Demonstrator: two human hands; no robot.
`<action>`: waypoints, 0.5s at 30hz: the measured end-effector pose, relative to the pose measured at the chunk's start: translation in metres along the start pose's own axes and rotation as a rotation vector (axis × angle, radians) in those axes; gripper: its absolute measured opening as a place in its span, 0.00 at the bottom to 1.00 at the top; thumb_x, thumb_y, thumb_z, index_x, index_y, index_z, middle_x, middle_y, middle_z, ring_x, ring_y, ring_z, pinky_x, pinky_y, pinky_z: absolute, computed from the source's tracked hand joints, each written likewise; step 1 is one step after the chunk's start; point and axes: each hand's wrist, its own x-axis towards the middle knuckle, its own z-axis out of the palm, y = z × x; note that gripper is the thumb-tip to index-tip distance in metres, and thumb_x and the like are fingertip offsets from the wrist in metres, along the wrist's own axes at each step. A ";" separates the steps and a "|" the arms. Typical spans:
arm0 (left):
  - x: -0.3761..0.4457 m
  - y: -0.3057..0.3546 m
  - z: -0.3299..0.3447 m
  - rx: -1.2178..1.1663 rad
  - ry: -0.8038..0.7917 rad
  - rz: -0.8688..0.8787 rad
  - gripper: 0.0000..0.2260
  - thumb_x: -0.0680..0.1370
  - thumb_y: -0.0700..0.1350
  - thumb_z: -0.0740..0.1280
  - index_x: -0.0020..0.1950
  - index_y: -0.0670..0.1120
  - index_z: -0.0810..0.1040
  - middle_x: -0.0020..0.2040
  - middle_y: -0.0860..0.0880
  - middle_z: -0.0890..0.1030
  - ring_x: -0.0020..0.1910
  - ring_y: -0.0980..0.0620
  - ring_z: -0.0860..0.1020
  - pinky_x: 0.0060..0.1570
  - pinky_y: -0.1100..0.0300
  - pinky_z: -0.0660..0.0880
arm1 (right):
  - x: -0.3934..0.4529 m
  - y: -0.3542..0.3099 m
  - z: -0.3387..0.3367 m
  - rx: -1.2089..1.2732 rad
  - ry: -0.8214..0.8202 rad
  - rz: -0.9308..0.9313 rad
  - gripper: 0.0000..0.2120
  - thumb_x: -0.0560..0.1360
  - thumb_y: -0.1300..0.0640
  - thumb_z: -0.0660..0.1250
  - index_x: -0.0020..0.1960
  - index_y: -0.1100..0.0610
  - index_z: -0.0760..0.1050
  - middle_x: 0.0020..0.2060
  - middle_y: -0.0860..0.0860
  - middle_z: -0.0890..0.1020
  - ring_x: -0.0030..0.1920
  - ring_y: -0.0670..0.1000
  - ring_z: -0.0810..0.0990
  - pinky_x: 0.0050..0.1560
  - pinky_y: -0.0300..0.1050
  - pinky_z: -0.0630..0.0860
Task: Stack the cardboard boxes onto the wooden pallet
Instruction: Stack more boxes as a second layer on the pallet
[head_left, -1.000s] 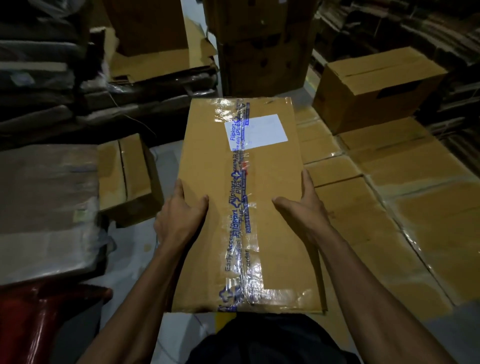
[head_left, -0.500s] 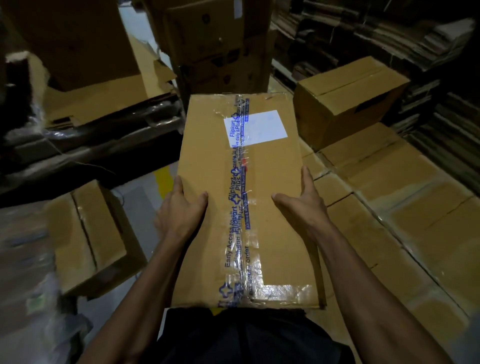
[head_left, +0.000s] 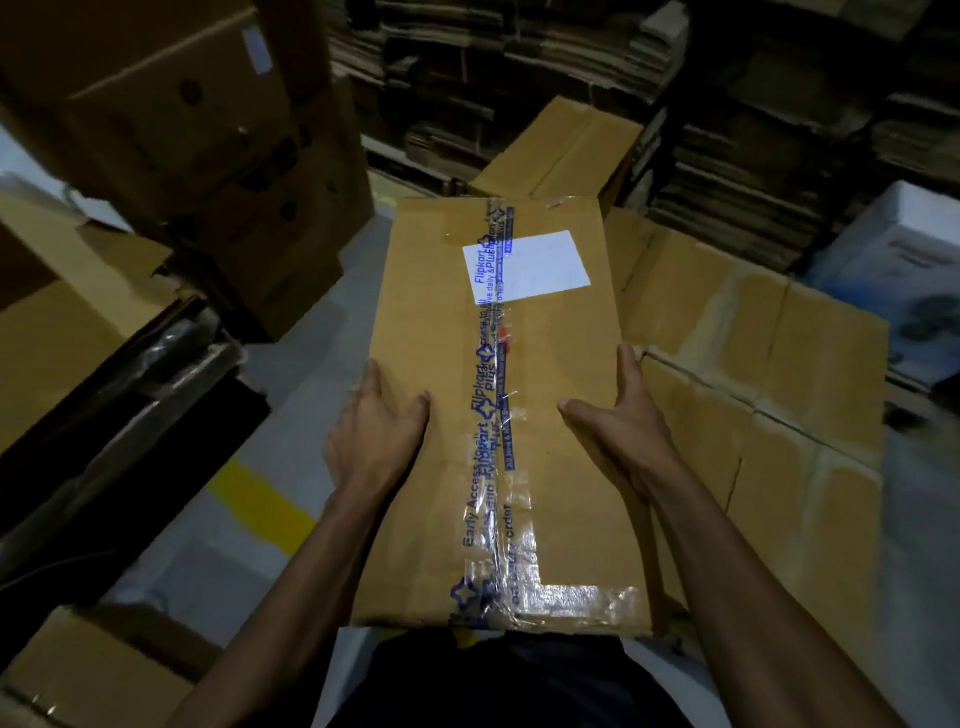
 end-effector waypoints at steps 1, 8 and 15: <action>0.007 0.001 0.000 0.018 -0.021 0.019 0.39 0.71 0.69 0.59 0.79 0.57 0.54 0.72 0.46 0.72 0.67 0.39 0.73 0.62 0.42 0.72 | -0.001 -0.001 0.003 0.020 0.030 0.013 0.52 0.66 0.41 0.77 0.79 0.34 0.48 0.73 0.41 0.71 0.69 0.54 0.73 0.68 0.55 0.72; 0.045 0.027 0.008 0.078 -0.103 0.155 0.36 0.75 0.67 0.61 0.79 0.55 0.55 0.69 0.46 0.75 0.64 0.39 0.75 0.58 0.43 0.74 | 0.007 0.000 0.004 0.060 0.136 0.095 0.52 0.64 0.39 0.77 0.79 0.34 0.49 0.73 0.39 0.69 0.67 0.50 0.73 0.67 0.57 0.73; 0.084 0.061 0.032 0.104 -0.165 0.213 0.35 0.74 0.67 0.61 0.78 0.55 0.57 0.67 0.44 0.76 0.62 0.39 0.76 0.59 0.43 0.75 | 0.046 0.011 -0.001 0.045 0.199 0.206 0.56 0.55 0.29 0.71 0.76 0.31 0.46 0.75 0.43 0.68 0.72 0.56 0.70 0.72 0.66 0.63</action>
